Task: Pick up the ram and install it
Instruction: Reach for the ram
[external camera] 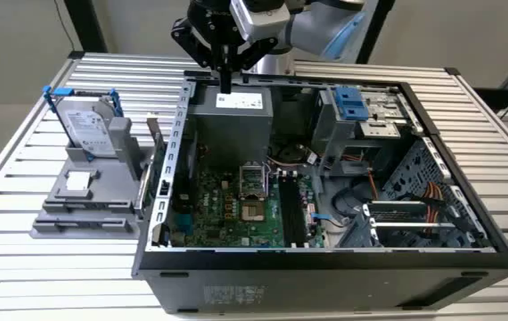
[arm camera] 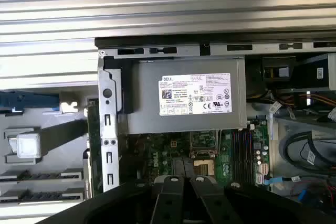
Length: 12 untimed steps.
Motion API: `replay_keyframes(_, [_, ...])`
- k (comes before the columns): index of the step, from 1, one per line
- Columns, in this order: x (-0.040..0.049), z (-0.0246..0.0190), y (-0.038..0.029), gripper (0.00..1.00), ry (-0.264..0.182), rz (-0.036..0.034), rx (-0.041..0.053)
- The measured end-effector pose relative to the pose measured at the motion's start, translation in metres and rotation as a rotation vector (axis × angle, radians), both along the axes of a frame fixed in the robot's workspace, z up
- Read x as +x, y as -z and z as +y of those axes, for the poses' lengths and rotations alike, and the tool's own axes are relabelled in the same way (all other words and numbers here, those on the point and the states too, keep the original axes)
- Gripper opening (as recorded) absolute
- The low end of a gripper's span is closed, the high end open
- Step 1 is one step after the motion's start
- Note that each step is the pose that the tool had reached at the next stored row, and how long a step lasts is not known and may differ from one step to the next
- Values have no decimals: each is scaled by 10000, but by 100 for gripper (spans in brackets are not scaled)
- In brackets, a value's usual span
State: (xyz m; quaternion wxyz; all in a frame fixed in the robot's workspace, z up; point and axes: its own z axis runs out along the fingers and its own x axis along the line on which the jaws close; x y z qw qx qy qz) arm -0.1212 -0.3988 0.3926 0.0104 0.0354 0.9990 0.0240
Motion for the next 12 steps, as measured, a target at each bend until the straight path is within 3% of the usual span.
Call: replay_keyframes(12, [-12,0,0,0,1,0,-1])
